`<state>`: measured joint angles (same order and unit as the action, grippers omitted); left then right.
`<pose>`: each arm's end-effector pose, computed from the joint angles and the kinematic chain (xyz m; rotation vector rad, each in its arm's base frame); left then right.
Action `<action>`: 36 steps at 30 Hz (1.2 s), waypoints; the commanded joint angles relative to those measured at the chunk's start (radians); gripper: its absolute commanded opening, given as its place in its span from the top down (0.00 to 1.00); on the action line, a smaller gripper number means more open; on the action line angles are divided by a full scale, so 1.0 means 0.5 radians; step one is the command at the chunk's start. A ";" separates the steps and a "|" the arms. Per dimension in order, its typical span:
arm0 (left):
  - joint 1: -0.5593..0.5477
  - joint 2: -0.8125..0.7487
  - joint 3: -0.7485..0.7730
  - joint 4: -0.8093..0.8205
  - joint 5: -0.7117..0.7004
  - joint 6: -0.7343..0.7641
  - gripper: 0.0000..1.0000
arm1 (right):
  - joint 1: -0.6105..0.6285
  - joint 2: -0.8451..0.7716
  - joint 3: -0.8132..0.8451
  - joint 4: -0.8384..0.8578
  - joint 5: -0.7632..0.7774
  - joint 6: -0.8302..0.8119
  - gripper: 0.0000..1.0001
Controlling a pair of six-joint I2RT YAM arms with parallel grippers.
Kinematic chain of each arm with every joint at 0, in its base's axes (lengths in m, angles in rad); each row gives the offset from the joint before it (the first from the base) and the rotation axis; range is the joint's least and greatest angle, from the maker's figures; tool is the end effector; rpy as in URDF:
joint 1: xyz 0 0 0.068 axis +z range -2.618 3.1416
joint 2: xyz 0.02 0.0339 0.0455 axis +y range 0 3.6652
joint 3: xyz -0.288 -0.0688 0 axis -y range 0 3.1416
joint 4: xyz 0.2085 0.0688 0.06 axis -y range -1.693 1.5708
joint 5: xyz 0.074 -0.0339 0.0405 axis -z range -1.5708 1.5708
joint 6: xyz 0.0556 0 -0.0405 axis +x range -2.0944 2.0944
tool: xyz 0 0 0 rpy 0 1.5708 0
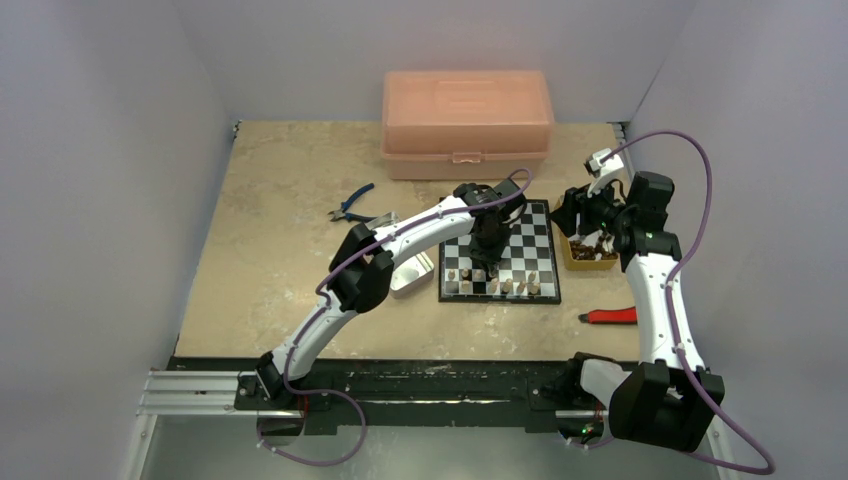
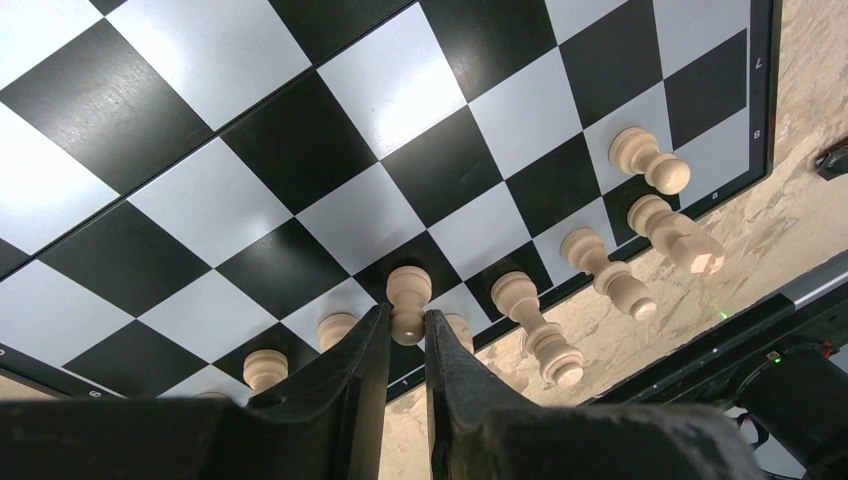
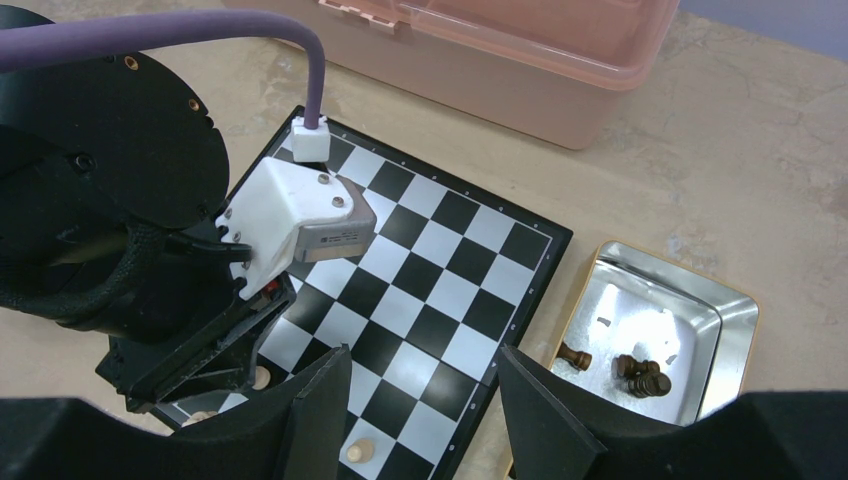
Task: Set up the chess pieces on the board
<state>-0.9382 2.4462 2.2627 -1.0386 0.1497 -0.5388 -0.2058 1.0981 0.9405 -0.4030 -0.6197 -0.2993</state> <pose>0.2896 -0.4091 0.1977 0.6214 2.8742 -0.5117 0.2075 -0.0103 0.3330 -0.4481 1.9856 0.3444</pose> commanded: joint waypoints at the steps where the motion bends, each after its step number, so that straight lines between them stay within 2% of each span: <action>1: -0.010 0.006 0.086 -0.013 0.042 0.011 0.82 | -0.012 -0.052 -0.013 0.050 -0.002 0.015 0.40; 36: -0.002 -0.034 0.084 0.006 0.101 -0.016 0.76 | -0.012 -0.059 -0.017 0.052 0.009 0.010 0.40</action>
<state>-0.9382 2.4462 2.2631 -1.0382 0.1867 -0.5396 -0.2058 1.0981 0.9405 -0.4026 -0.6189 -0.2993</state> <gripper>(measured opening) 0.229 0.598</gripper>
